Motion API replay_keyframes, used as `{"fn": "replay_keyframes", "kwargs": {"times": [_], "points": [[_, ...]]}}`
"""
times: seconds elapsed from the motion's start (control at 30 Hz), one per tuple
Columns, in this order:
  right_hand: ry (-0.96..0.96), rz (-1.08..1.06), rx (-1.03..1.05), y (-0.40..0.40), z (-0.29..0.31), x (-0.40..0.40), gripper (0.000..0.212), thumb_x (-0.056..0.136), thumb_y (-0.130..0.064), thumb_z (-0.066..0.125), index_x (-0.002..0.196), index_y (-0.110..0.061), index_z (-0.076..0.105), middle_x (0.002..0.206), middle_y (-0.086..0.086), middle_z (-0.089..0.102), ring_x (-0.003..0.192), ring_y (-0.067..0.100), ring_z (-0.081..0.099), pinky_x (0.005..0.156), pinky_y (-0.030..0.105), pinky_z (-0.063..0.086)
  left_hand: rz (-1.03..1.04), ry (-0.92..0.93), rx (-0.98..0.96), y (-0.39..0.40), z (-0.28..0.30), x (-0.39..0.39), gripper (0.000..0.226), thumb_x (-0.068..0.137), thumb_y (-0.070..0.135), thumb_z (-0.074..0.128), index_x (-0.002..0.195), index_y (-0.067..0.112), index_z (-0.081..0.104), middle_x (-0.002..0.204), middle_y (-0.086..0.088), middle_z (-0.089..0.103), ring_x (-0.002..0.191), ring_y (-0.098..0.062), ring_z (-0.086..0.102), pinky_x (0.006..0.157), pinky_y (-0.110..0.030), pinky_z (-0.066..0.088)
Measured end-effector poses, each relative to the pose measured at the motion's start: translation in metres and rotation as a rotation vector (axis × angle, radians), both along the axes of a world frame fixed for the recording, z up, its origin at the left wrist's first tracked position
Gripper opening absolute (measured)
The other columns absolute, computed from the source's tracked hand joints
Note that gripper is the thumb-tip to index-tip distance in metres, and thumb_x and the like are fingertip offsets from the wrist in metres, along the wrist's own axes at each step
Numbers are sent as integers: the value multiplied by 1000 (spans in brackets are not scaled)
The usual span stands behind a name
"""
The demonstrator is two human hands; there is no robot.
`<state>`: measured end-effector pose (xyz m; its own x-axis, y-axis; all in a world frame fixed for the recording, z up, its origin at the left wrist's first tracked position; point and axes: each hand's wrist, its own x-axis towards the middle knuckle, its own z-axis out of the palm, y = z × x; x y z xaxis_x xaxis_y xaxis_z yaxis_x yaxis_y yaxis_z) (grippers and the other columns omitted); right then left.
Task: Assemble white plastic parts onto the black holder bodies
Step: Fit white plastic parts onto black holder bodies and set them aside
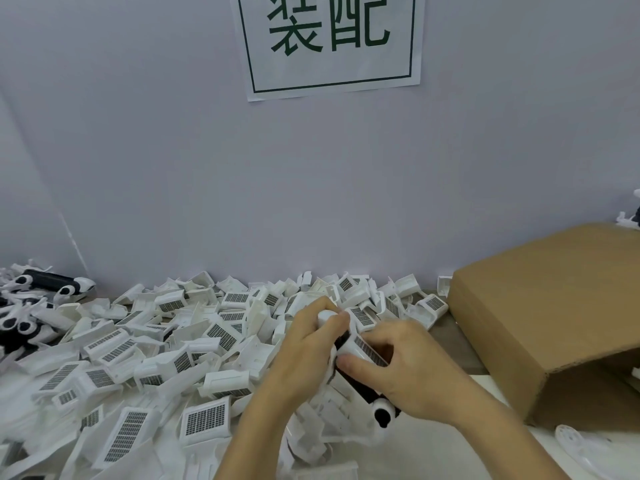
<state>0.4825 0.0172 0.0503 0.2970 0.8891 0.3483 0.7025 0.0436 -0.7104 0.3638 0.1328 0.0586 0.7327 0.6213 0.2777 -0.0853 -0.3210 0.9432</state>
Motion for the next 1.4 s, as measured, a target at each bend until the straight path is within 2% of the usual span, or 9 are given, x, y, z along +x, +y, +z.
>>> {"fn": "replay_keyframes", "kwargs": {"times": [0.17, 0.37, 0.5, 0.6, 0.73, 0.97, 1.17, 1.27, 1.4], "points": [[157, 106, -105, -9, -1, 11, 45, 88, -52, 66, 68, -11, 68, 53, -6, 44, 51, 13, 36, 55, 28, 31, -84, 46, 5, -7, 1, 0, 34, 91, 34, 58, 83, 3, 50, 67, -8, 44, 44, -19, 44, 39, -23, 38], [-46, -88, -9, -3, -2, 8, 48, 75, -68, 61, 70, -21, 66, 72, 1, 58, 57, 13, 50, 55, 31, 43, 11, 6, -48, -2, 0, 6, 32, 98, 38, 59, 86, 8, 55, 77, -4, 53, 73, -25, 53, 66, -45, 47], [103, -242, 108, -4, -4, 12, 55, 83, -65, 56, 54, -20, 46, 47, -9, 40, 45, 6, 34, 46, 20, 33, 371, -123, 317, -7, -2, 12, 20, 89, 45, 58, 96, 26, 61, 96, 17, 61, 100, -3, 54, 86, -19, 40], [180, -418, 166, -6, -7, 23, 59, 86, -62, 56, 56, -14, 38, 48, -8, 33, 47, 8, 31, 48, 20, 27, 433, -231, 533, -13, -3, 20, 28, 87, 42, 51, 71, 18, 53, 67, 12, 52, 70, -8, 49, 65, -17, 37], [327, -390, 205, -3, -8, 22, 63, 89, -62, 55, 69, -2, 61, 60, 13, 59, 54, 19, 53, 58, 37, 44, 59, 194, 294, -26, -8, 31, 53, 100, 44, 52, 57, 13, 48, 49, 9, 44, 49, -6, 36, 52, -24, 31], [558, -221, 180, 4, -5, 9, 51, 88, -55, 64, 78, -6, 73, 76, 13, 74, 76, 31, 73, 75, 46, 59, -193, 88, -244, -7, -13, 18, 42, 82, 35, 73, 112, 6, 73, 105, -20, 76, 103, -41, 70, 99, -49, 54], [545, -75, 40, -11, 3, 20, 30, 94, -35, 66, 95, -8, 78, 98, 15, 77, 99, 33, 73, 92, 47, 58, -176, 124, -274, -4, -19, 19, 22, 95, 7, 67, 116, 5, 70, 103, -15, 77, 96, -28, 75, 77, -28, 57], [560, -22, 4, -16, 10, 21, 18, 94, -27, 67, 93, -16, 81, 96, 6, 79, 94, 22, 76, 84, 34, 61, -179, 147, -258, -9, -16, 19, 19, 94, 6, 68, 112, 8, 71, 95, -9, 78, 84, -20, 76, 67, -22, 55], [427, -156, 31, -8, 8, 18, 19, 93, -31, 69, 87, -17, 81, 87, 0, 79, 87, 18, 76, 88, 46, 59, -141, 149, -253, -10, -16, 21, 14, 94, 4, 66, 104, 11, 74, 84, -2, 78, 73, -13, 74, 60, -18, 53]]}}
